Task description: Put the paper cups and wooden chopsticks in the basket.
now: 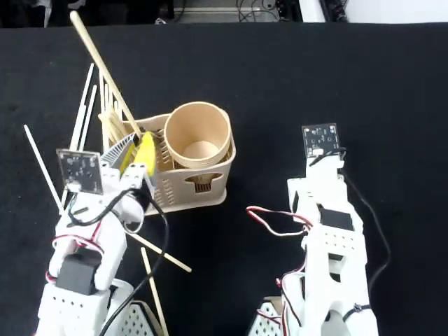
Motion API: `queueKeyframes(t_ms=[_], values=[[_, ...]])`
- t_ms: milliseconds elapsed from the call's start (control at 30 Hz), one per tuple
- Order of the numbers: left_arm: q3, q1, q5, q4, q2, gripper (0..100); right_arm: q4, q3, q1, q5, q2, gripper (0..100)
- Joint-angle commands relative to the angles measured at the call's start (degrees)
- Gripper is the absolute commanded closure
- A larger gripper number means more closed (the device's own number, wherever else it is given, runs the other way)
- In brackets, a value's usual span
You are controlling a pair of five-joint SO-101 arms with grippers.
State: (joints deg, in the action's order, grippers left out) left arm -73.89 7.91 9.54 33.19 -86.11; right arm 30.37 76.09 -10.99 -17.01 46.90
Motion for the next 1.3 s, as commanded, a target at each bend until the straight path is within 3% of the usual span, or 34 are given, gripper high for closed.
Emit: queueKeyframes(t_ms=[0,300,467,667,800,1000,1267], values=[[1.80,-1.19,5.45,6.42,-4.31,76,-0.97,-0.22,0.70,0.00,1.27,98.4],[18.68,-9.54,8.70,17.05,-4.66,75,-0.97,-0.22,0.70,0.00,1.27,98.4],[29.41,-25.89,10.29,23.82,-2.46,75,-0.88,-0.22,0.70,0.00,1.27,98.4],[31.87,-43.21,2.81,24.09,17.67,75,-0.88,-0.22,0.70,0.00,1.27,98.4],[35.82,-50.42,-2.90,24.00,34.64,75,-0.88,-0.22,0.70,0.00,1.27,98.4],[45.67,-54.64,-5.98,24.00,57.58,75,-0.88,-0.22,0.79,0.00,1.27,98.4],[58.77,-51.30,-5.98,24.35,84.66,75,-0.79,-0.22,0.79,0.00,1.27,98.4]])
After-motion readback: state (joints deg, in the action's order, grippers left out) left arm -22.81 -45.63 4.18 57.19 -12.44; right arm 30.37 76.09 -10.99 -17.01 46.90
